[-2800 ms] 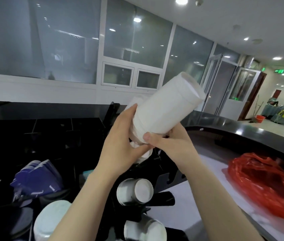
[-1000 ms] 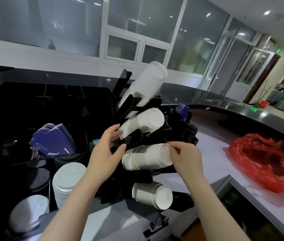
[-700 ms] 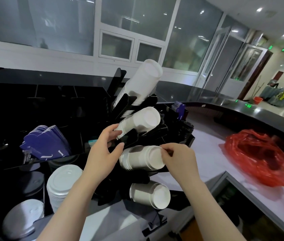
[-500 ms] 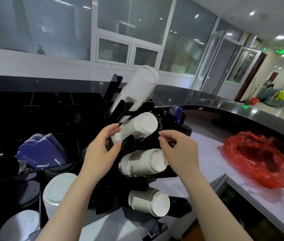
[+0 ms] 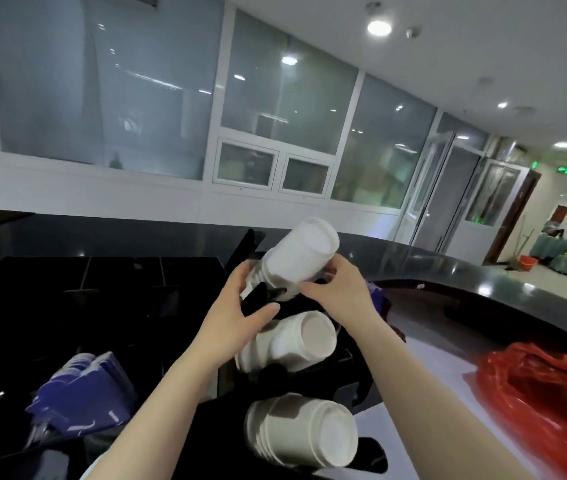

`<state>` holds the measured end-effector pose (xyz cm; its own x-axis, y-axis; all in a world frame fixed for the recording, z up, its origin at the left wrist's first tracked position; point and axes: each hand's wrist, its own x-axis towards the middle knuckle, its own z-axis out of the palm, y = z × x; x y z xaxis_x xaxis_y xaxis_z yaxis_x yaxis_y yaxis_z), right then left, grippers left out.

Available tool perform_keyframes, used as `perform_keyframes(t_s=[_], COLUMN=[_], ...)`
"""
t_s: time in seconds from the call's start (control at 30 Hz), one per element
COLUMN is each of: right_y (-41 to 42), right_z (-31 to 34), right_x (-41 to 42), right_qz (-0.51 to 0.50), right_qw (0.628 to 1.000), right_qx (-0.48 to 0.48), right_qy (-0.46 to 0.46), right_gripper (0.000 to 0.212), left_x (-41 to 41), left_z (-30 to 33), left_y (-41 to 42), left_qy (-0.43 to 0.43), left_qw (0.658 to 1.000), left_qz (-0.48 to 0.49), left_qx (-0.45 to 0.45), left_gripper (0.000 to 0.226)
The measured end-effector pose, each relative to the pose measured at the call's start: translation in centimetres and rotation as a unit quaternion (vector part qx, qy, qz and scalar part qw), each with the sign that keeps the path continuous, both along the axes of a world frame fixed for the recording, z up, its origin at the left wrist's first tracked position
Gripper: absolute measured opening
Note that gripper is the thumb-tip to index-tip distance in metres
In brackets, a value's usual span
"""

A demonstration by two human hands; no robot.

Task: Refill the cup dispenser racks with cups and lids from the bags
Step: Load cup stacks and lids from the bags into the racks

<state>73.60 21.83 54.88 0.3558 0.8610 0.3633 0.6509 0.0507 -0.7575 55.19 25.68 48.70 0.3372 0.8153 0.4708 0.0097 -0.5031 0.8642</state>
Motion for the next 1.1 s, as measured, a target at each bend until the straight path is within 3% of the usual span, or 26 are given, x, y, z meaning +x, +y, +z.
perform_keyframes(t_s=[0.17, 0.27, 0.33, 0.4, 0.77, 0.97, 1.1], right_y=[3.0, 3.6, 3.9, 4.0, 4.2, 3.9, 3.0], right_z=[0.2, -0.2, -0.5, -0.7, -2.1, -2.2, -1.5], right_x=[0.4, 0.5, 0.5, 0.4, 0.2, 0.0, -0.5], right_qz=[0.078, 0.122, 0.135, 0.141, 0.065, 0.038, 0.078], right_qw=[0.996, 0.990, 0.987, 0.985, 0.994, 0.991, 0.985], right_qx=[-0.024, -0.015, -0.017, -0.012, 0.026, 0.051, 0.047], right_qy=[0.031, 0.070, 0.090, 0.102, 0.081, 0.115, 0.148], right_gripper=[0.068, 0.054, 0.048, 0.050, 0.057, 0.071, 0.073], left_x=[0.3, 0.6, 0.8, 1.0, 1.2, 1.1, 0.6], left_z=[0.2, 0.3, 0.1, -0.1, -0.2, 0.2, 1.0], left_y=[2.9, 3.3, 3.4, 3.4, 4.0, 3.8, 3.3], left_qy=[0.051, 0.067, 0.058, 0.064, 0.082, 0.092, 0.085], left_qw=[0.997, 0.996, 0.998, 0.998, 0.996, 0.996, 0.996], left_qz=[-0.040, -0.038, -0.027, -0.010, 0.025, 0.013, -0.030], left_qx=[-0.037, -0.038, -0.025, -0.003, 0.001, -0.007, -0.009], left_gripper=[0.102, 0.100, 0.088, 0.077, 0.071, 0.093, 0.099])
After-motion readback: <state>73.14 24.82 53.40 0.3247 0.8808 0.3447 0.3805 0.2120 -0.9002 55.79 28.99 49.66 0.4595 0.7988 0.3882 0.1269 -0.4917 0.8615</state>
